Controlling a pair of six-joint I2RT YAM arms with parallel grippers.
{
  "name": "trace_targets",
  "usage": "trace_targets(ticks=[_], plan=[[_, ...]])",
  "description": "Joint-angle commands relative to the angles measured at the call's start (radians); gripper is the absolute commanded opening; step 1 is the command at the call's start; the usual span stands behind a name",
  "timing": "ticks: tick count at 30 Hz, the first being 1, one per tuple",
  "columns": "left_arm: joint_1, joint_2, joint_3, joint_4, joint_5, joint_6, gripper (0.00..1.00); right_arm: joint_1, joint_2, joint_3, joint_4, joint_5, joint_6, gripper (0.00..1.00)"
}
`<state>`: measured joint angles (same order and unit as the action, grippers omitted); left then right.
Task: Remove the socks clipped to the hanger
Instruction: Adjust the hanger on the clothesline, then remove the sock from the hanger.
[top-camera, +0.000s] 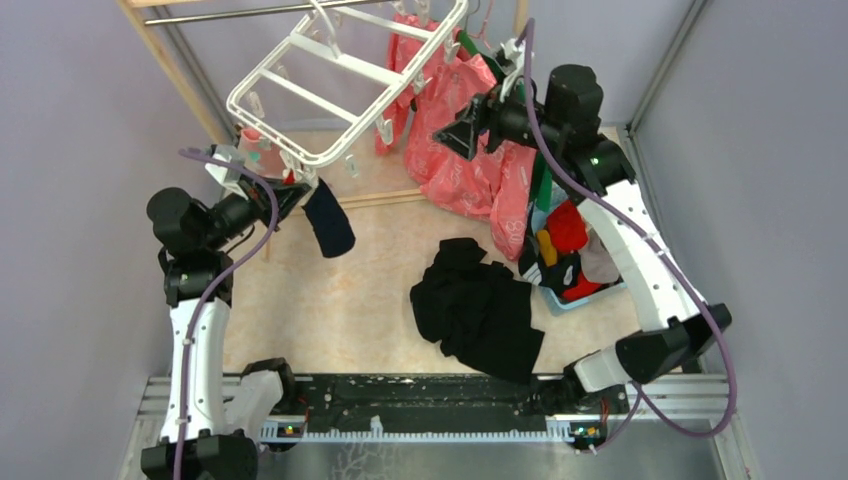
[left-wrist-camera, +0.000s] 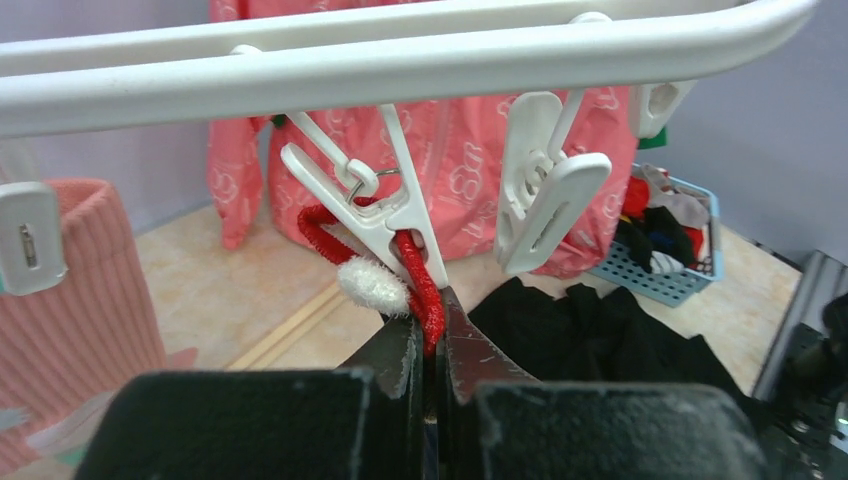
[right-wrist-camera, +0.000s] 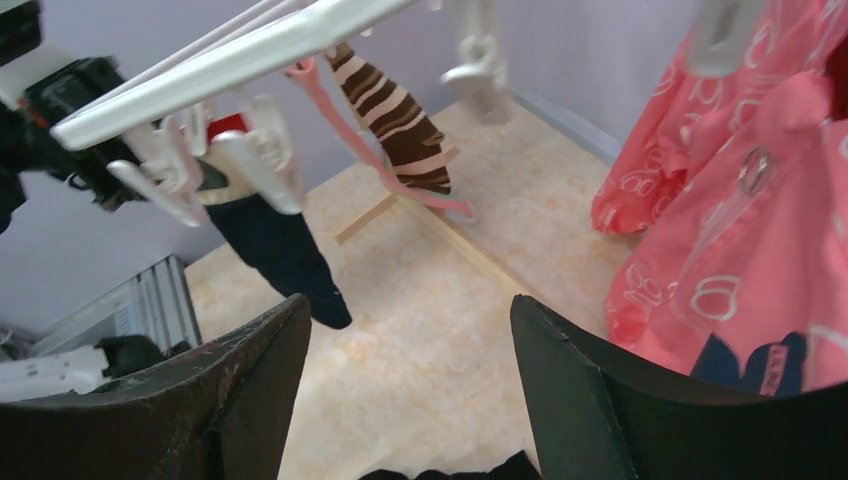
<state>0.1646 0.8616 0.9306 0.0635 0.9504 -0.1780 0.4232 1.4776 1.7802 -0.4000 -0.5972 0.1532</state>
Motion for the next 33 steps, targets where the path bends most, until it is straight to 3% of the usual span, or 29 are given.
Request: trace_targets(ticks=[1,5,11,15,22,26,33], plan=[[-0.021,-0.031,0.009,-0.058,0.087,-0.065,0.0,-0.001,-0.11,-0.152,0.136,-0.105,-0.002,0.74],[-0.031,-0.066,0.014,-0.103,0.097,-0.072,0.0,-0.001,-0.144,-0.233,0.165,-0.102,-0.016,0.74],[-0.035,-0.085,0.024,-0.117,0.117,-0.084,0.0,-0.001,-0.135,-0.162,0.115,-0.006,-0.069,0.74],[-0.049,-0.085,0.042,-0.123,0.133,-0.089,0.0,0.001,-0.119,-0.159,0.133,-0.075,-0.048,0.74],[-0.103,-0.064,0.063,-0.072,0.178,-0.189,0.0,0.098,-0.115,-0.323,0.372,-0.227,-0.001,0.75],[-0.125,-0.06,0.049,0.013,0.196,-0.275,0.01,0.193,-0.114,-0.47,0.598,-0.244,0.046,0.75],[-0.137,-0.065,-0.012,0.135,0.215,-0.405,0.02,0.3,0.018,-0.48,0.735,-0.296,0.13,0.75]])
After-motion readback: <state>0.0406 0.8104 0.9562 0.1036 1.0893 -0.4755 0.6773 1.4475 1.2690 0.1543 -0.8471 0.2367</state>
